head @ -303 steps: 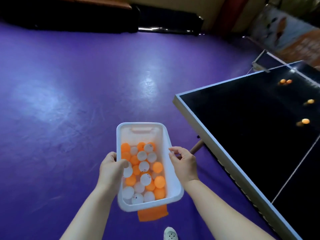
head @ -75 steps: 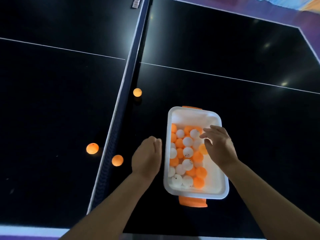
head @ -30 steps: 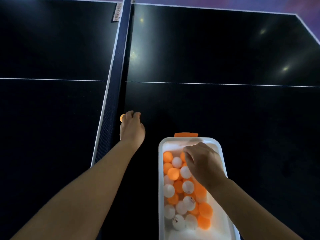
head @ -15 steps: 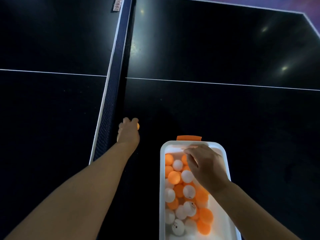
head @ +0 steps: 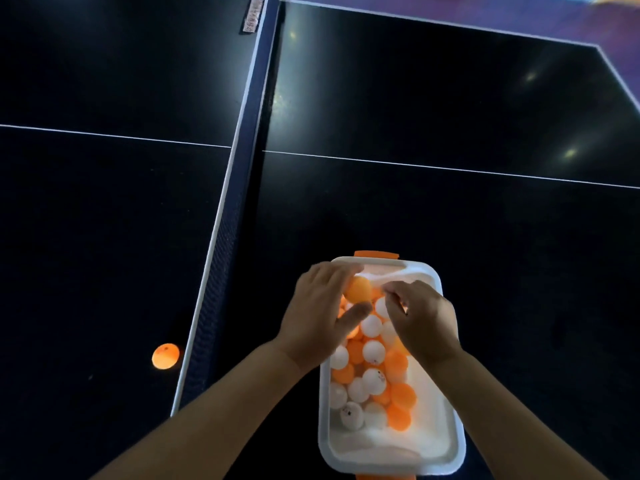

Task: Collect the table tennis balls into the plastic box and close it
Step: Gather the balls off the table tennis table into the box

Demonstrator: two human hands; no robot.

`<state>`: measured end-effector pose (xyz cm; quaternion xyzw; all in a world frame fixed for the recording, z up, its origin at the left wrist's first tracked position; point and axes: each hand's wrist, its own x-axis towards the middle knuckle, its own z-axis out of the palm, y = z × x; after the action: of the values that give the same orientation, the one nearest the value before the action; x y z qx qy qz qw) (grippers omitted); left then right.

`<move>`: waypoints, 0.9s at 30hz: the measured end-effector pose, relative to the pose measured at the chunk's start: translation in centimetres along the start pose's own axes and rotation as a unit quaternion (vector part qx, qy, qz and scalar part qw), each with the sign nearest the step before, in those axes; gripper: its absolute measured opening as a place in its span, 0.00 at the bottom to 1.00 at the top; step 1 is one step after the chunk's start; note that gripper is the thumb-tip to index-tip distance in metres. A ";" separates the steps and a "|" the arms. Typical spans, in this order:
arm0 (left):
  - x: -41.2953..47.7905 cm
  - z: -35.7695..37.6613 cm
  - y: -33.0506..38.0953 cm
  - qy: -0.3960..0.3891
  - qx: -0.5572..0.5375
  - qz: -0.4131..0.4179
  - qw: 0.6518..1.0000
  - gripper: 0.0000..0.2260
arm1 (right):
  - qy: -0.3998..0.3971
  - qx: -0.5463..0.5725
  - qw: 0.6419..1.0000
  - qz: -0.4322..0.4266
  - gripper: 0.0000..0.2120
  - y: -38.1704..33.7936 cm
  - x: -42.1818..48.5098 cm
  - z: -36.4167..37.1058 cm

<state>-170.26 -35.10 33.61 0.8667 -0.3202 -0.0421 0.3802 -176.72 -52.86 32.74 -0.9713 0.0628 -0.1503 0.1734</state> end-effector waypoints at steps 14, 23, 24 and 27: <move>-11.0 -12.1 -9.4 0.241 -0.036 -0.324 0.914 0.12 | -0.037 0.065 0.997 -0.015 0.06 -5.1 -3.5 0.3; -16.2 -8.9 -14.6 0.013 0.111 -0.354 0.928 0.15 | -0.081 0.047 0.995 -0.019 0.08 -8.6 -5.7 0.9; -16.5 -8.4 -14.9 -0.011 0.124 -0.364 0.923 0.16 | -0.084 0.046 0.995 -0.017 0.09 -8.8 -6.0 0.9; -17.4 -7.5 -15.3 -0.030 0.099 -0.407 0.907 0.22 | -0.088 0.039 0.995 -0.018 0.09 -9.4 -6.5 0.7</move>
<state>-173.62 -12.43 25.41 0.9534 0.0466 -0.1873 0.2321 -181.97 -42.76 33.72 -0.9741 0.0238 -0.0698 0.2136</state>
